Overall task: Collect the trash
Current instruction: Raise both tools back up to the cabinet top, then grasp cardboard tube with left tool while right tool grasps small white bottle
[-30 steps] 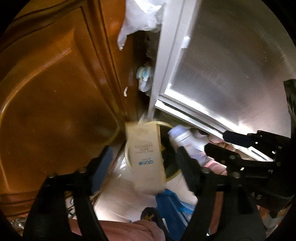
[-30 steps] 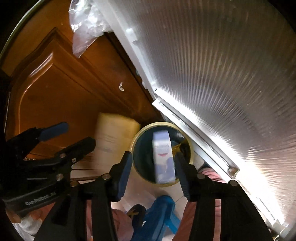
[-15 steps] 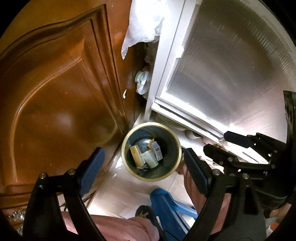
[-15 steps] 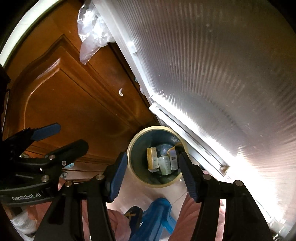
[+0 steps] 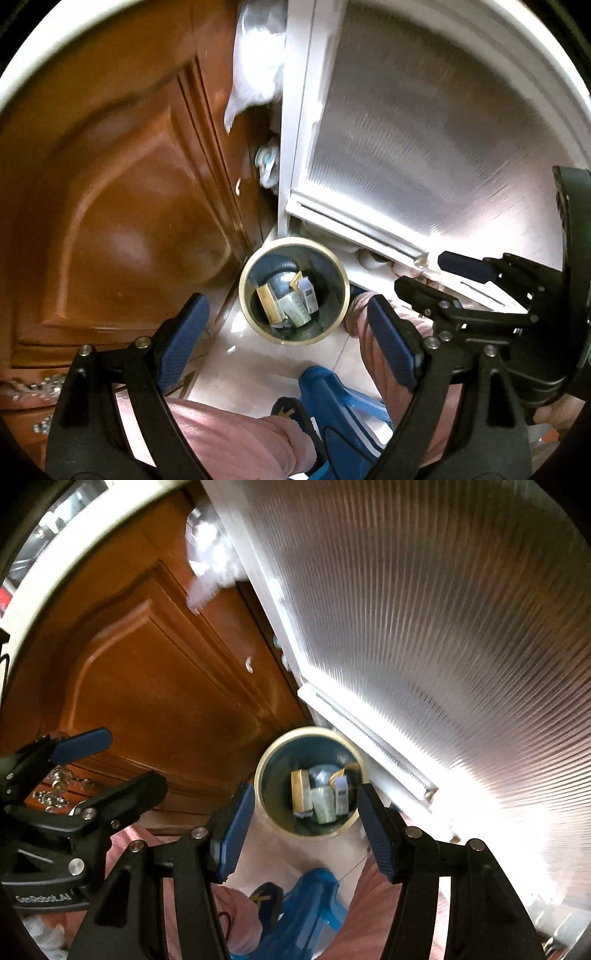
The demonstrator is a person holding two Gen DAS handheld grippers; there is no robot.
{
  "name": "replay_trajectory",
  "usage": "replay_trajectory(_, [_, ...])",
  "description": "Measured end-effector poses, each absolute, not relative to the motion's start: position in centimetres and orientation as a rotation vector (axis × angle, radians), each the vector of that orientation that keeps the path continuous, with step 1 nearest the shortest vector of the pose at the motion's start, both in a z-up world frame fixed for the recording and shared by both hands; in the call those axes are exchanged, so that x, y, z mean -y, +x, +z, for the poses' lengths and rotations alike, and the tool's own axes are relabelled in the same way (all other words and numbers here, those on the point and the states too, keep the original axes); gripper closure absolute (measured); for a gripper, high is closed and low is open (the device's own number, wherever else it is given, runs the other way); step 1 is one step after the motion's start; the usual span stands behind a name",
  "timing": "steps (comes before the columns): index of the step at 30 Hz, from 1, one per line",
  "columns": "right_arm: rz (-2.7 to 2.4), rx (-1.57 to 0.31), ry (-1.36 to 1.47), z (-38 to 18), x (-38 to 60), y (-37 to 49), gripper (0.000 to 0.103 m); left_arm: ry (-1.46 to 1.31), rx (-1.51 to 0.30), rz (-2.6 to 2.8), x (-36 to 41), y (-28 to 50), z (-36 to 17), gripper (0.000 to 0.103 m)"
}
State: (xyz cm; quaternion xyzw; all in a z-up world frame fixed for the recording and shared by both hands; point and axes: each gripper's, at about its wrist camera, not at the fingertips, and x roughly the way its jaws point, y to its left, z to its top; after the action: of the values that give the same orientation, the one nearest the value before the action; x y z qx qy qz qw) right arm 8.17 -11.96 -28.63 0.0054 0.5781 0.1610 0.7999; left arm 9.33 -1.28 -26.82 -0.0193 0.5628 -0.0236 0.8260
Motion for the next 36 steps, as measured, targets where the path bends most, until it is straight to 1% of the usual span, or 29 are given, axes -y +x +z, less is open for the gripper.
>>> replay_trajectory(5, [0.353, -1.092, -0.068, -23.1, 11.5, 6.7, 0.044, -0.052, -1.092, -0.059, 1.0, 8.3, -21.5, 0.018])
replay_trajectory(13, [0.376, -0.88, -0.086, -12.9, 12.5, 4.3, 0.044, -0.041, -0.901, -0.061, 0.8, 6.8, -11.6, 0.018])
replay_trajectory(18, [0.36, -0.799, 0.003, -6.4, 15.8, 5.0, 0.044, -0.043, -0.856, -0.136, 2.0, 7.8, -7.4, 0.018])
replay_trajectory(23, [0.202, -0.733, 0.047, -0.7, 21.1, 8.4, 0.044, 0.001, -0.783, -0.212, 4.9, 10.4, -2.7, 0.018])
replay_trajectory(29, [0.023, -0.733, 0.164, 1.7, 28.8, 15.6, 0.044, 0.049, -0.717, -0.278, 9.1, 16.5, 0.5, 0.018])
replay_trajectory(34, [-0.059, -0.805, 0.254, -0.1, 34.2, 22.6, 0.045, 0.068, -0.707, -0.325, 12.5, 21.8, 1.2, 0.021])
replay_trajectory(36, [-0.075, -0.835, 0.275, -1.7, 35.2, 25.1, 0.045, 0.082, -0.715, -0.334, 13.5, 23.7, 0.7, 0.026])
